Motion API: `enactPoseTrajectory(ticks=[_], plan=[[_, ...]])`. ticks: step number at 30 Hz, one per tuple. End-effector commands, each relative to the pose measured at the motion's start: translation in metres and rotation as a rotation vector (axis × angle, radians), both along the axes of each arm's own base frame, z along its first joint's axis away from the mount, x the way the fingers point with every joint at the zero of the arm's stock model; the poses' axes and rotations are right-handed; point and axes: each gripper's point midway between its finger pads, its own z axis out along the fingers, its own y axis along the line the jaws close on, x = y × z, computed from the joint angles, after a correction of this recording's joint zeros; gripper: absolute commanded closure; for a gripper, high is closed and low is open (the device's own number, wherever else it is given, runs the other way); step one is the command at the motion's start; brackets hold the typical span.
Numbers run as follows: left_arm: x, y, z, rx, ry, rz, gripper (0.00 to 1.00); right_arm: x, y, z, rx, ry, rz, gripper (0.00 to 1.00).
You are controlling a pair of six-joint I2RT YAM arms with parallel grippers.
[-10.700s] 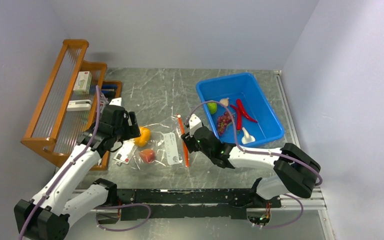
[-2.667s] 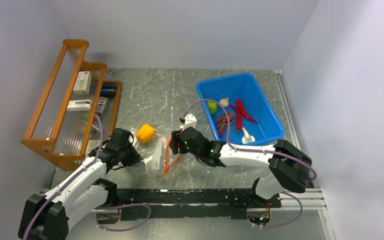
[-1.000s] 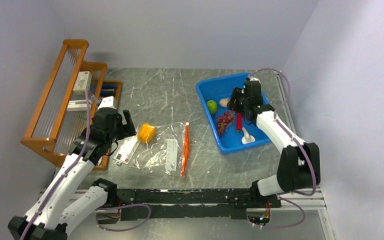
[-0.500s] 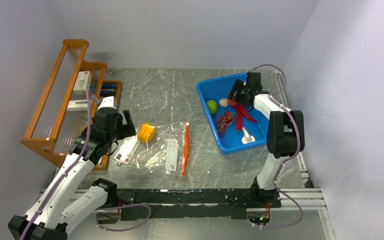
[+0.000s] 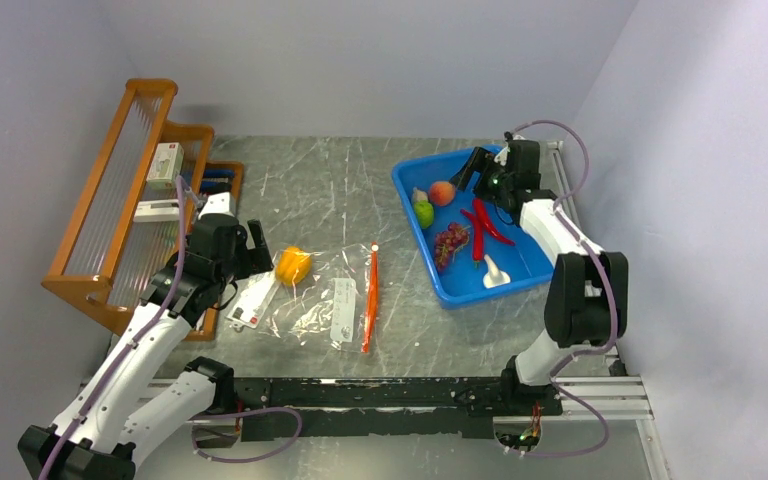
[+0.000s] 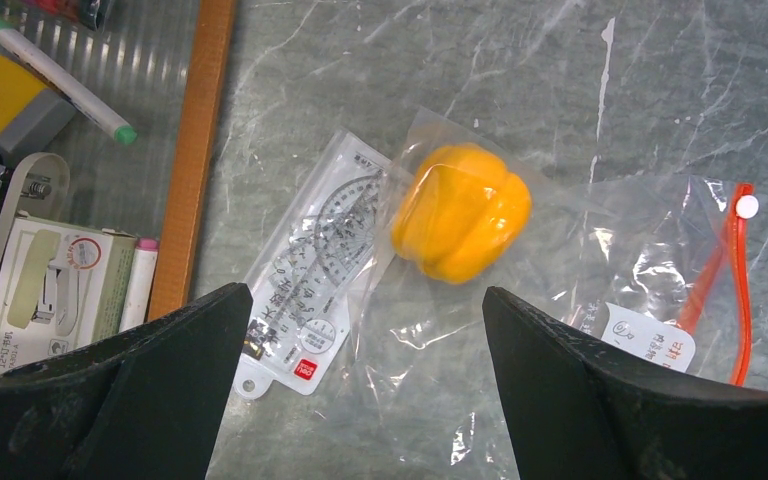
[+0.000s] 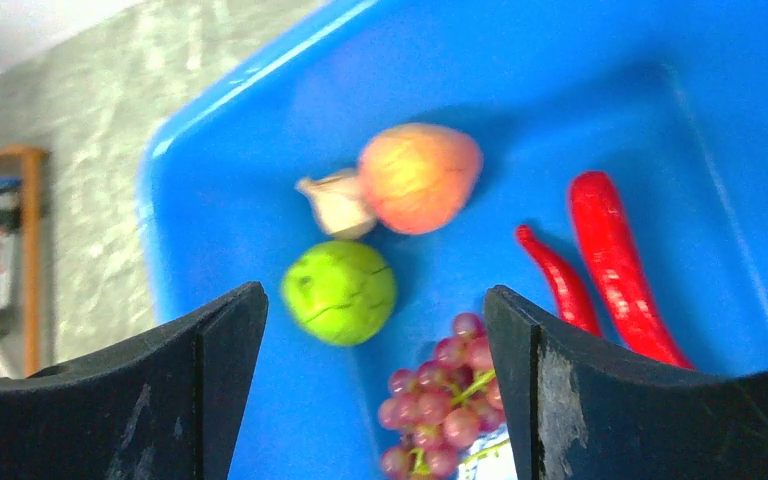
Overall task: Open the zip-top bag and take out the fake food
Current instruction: Place the fake fruit in the bin, then pick up the fake vegetable from the zipper food storage bag.
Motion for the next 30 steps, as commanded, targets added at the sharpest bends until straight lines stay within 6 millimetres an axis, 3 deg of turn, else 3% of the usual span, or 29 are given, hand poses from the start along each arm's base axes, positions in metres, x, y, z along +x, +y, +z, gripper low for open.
enactPoseTrajectory(ticks=[1, 7, 14, 21, 30], plan=[[0.004, 0.002, 0.004, 0.003, -0.014, 0.01, 0.01, -0.02, 0.03, 0.047, 0.12, -0.162, 0.169, 0.2], [0.005, 0.0, 0.002, 0.004, -0.006, 0.002, 0.01, -0.074, 0.065, 0.091, 0.259, -0.407, 0.373, 0.29], [0.004, 0.001, 0.001, 0.004, -0.003, 0.006, 0.01, -0.154, 0.115, 0.113, 0.125, -0.712, 0.669, 0.29], [0.002, 0.004, 0.005, 0.001, -0.019, 0.025, 0.01, -0.234, 0.166, 0.089, -0.126, -0.913, 0.945, 0.28], [0.002, 0.004, 0.004, 0.001, -0.018, 0.023, 0.01, -0.261, 0.185, 0.05, -0.162, -0.747, 1.124, 0.34]])
